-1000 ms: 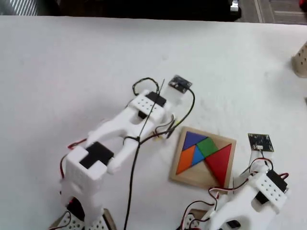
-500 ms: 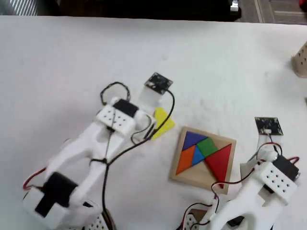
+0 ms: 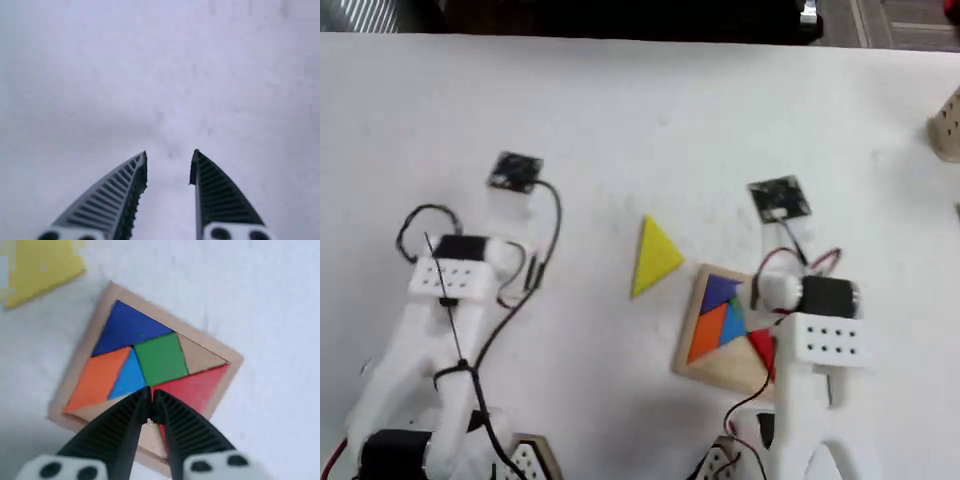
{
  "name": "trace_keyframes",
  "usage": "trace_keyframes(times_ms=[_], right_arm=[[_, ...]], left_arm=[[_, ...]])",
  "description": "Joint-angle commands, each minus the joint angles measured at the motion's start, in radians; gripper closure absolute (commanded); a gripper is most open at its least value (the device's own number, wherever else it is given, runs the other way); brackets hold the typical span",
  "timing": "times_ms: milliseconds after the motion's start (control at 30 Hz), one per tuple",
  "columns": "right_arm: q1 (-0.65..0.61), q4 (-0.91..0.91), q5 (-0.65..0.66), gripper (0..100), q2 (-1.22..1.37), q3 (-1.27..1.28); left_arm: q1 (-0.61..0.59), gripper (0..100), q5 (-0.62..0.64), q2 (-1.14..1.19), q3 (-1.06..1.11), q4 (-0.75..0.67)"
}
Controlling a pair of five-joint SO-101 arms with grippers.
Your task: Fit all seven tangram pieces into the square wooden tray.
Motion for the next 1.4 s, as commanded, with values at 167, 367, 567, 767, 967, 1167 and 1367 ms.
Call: trace_keyframes(times_ms=[167,367,567,767,967,1167,1367], right_arm=[[-0.28,-0.15,-0.199,87.9,-0.01,-0.044],[-0.305,-0.323,-0.358,87.5,0.142,-0.04],[-0.381,-0.438,-0.396,86.6,0.41,-0.117],[-0.389,-0.472,-0.405,78.9,0.568,-0.226],[-0.403,-0.498,-0.534,79.8,0.685,-0.276],[-0.443,-0.512,-0.589,79.7,0.805,-0.313],[-0.449,-0.426,-0.582,79.7,0.926,-0.42]], left_arm=[[-0.104,85,-0.005,-0.036,0.043,-0.13],[-0.108,85,-0.005,-0.036,0.044,-0.166],[-0.108,85,-0.009,-0.036,0.049,-0.172],[-0.108,85,-0.009,-0.036,0.086,-0.256],[-0.107,85,-0.011,-0.036,0.086,-0.262],[-0.104,85,-0.006,-0.036,0.086,-0.262],[-0.102,85,-0.005,-0.036,0.087,-0.262]])
